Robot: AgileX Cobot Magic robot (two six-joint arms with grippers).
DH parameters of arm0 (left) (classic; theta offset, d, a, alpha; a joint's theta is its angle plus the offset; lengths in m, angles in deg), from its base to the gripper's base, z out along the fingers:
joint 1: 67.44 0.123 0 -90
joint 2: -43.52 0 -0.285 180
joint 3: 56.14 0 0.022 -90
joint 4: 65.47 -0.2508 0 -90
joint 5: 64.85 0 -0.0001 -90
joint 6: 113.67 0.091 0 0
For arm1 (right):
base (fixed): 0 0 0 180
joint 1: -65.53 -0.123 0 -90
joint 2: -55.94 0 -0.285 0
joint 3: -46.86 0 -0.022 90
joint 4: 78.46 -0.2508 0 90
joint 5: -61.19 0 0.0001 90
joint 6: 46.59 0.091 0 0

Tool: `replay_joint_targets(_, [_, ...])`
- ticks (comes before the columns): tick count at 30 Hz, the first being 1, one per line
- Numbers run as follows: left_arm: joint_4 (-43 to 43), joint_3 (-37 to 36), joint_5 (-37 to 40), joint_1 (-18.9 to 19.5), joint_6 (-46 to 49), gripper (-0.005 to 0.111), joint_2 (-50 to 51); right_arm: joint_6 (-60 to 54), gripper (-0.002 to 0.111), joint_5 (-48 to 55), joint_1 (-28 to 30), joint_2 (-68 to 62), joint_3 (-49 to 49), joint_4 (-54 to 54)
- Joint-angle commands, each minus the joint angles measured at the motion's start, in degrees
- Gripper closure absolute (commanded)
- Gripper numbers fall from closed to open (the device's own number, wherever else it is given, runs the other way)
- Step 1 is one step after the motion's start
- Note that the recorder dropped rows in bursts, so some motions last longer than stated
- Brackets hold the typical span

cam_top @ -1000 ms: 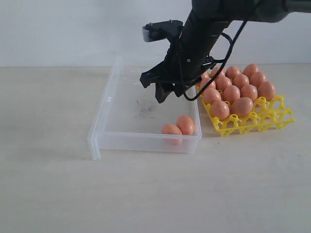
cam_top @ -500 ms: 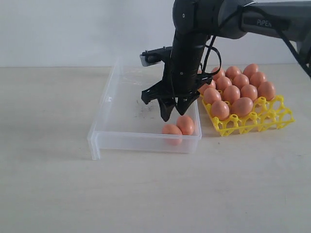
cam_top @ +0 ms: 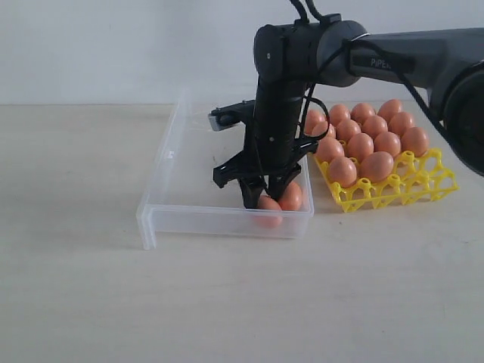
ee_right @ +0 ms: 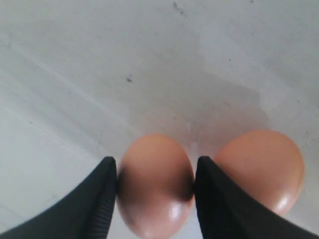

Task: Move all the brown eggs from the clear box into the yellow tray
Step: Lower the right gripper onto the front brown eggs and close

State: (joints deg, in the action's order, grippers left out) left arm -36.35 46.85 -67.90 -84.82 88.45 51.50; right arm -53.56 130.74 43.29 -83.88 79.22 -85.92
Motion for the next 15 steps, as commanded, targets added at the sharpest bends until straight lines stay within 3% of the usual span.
replay_joint_targets(1, [0.2, -0.2, 0.5, 0.2, 0.2, 0.103, -0.2, 1.1, 0.068, 0.4, -0.2, -0.1, 0.4, 5.1])
replay_joint_targets(6, [0.2, -0.2, 0.5, 0.2, 0.2, 0.103, -0.2, 1.2, 0.069, 0.4, -0.2, -0.1, 0.4, 6.2])
replay_joint_targets(8, [0.2, -0.2, 0.5, 0.2, 0.2, 0.103, -0.2, 1.5, 0.079, 0.4, -0.2, -0.4, 0.4, 6.2])
replay_joint_targets(11, [0.2, -0.2, 0.5, 0.2, 0.2, 0.103, -0.2, 0.0, 0.106, 0.4, -0.2, -1.1, 0.4, 6.2])
replay_joint_targets(15, [0.2, -0.2, 0.5, 0.2, 0.2, 0.103, -0.2, -2.2, 0.108, -3.6, -0.2, -0.9, 0.4, 6.5])
